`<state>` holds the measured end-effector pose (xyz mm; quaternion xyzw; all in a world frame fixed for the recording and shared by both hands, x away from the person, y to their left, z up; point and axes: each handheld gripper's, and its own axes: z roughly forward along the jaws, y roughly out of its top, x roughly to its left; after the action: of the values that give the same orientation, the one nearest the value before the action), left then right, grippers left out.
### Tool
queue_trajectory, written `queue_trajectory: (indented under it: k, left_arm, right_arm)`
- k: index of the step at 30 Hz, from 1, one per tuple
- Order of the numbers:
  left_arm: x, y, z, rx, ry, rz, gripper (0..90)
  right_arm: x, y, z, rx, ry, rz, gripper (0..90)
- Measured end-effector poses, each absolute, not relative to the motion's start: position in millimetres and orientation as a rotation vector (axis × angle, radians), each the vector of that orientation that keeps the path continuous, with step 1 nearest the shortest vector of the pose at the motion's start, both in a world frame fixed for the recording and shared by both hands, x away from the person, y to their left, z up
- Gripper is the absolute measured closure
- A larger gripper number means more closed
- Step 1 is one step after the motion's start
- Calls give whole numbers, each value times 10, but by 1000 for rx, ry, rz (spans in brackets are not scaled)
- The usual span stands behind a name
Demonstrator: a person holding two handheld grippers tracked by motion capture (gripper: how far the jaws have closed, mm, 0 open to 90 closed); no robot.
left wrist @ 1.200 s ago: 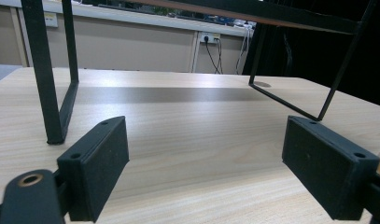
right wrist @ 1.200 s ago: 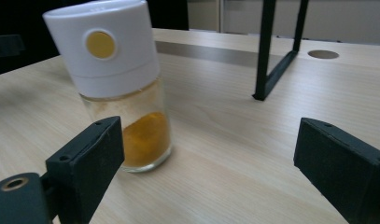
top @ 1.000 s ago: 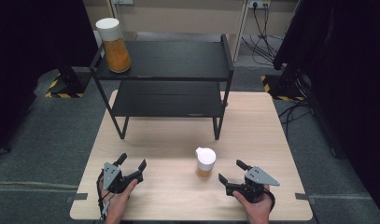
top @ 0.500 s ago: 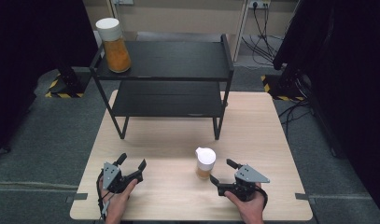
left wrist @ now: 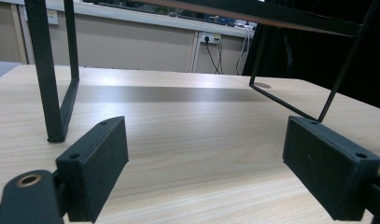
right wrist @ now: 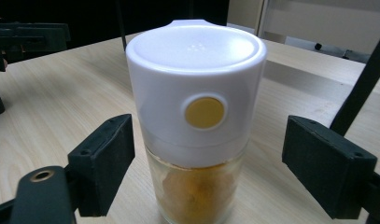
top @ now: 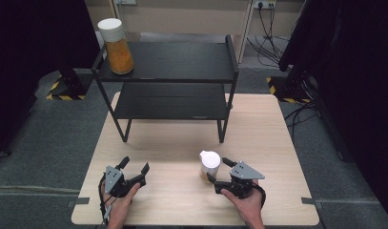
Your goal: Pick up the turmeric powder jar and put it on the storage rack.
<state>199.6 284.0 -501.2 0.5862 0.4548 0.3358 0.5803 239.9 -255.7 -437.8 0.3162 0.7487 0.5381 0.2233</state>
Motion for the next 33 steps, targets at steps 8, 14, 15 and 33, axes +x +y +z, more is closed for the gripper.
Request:
queue_trajectory:
  k: [8,14,15,33]
  left_arm:
    - [1997,2842,-5014,1368,1064,783,134]
    - [1993,2837,-5015,1369,1062,787,134]
    - [1995,2839,-5014,1370,1062,786,134]
    - [1999,2840,-5011,1373,1060,785,134]
  right_arm:
    - [2466,-2498,-4388,877,2083,1480,222]
    - [2511,-2461,-4379,861,2097,1484,251]
    - [2517,-2459,-4379,861,2097,1486,258]
    - [2523,-2409,-4391,843,2096,1466,302]
